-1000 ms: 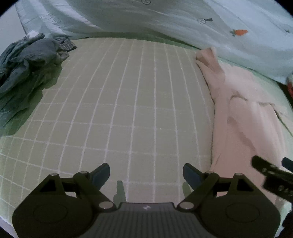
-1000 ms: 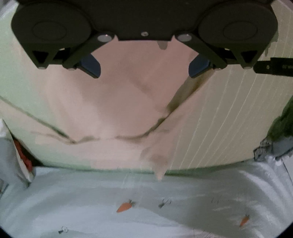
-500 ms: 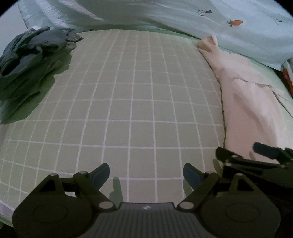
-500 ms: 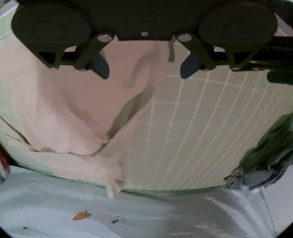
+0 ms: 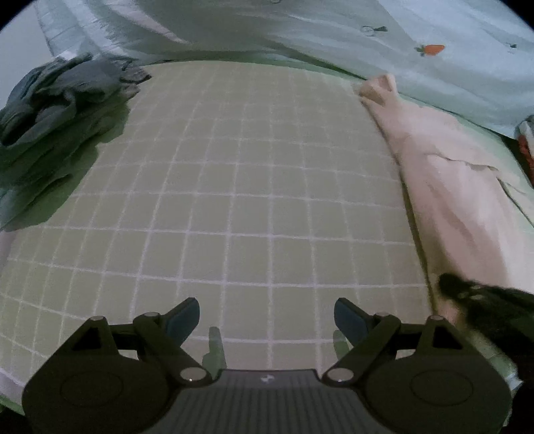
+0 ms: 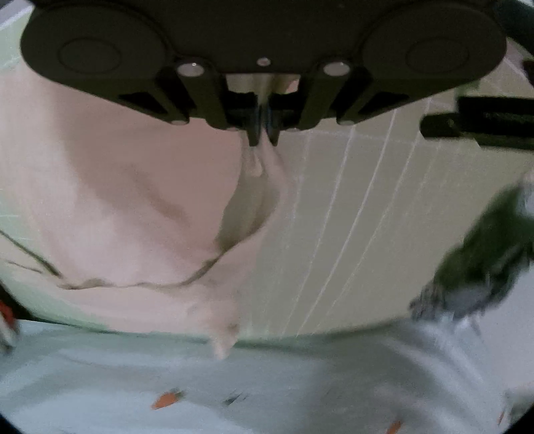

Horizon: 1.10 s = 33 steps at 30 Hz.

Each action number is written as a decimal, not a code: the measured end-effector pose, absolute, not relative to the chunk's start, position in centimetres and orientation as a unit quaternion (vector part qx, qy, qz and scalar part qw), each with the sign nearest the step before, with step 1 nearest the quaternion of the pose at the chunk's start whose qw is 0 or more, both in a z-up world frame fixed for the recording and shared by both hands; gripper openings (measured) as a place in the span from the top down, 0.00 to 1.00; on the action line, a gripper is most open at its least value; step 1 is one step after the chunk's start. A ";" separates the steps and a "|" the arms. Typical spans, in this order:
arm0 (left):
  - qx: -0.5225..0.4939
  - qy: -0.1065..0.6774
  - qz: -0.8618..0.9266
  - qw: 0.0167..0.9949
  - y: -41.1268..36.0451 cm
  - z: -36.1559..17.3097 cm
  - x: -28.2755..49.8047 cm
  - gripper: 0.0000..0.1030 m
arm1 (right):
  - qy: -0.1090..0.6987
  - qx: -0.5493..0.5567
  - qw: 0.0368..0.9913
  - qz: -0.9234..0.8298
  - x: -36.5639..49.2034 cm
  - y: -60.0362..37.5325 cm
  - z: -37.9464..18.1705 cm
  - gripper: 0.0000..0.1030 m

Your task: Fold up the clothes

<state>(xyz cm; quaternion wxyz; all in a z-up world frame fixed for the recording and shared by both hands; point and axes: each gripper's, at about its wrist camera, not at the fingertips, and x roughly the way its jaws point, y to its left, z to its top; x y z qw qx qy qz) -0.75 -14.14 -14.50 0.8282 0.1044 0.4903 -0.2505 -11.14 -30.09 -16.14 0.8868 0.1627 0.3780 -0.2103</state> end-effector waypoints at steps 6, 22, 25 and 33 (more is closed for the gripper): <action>0.117 0.486 -0.275 0.821 -17.8 -14.2 -2.0 0.14 | 0.334 0.209 0.872 -0.290 -17.0 -35.7 -13.8 0.96; 0.128 0.496 -0.262 0.818 -26.9 -14.0 -4.0 0.14 | 0.400 0.246 0.825 -0.315 -20.7 -45.7 -16.5 0.40; 0.129 0.496 -0.255 0.820 -28.7 -13.9 -4.0 0.14 | 0.382 0.257 0.824 -0.331 -21.3 -48.2 -16.0 0.37; 0.105 0.509 -0.215 0.827 -33.6 -14.5 -2.3 0.14 | 0.367 0.278 0.815 -0.351 -21.9 -55.8 -16.2 0.32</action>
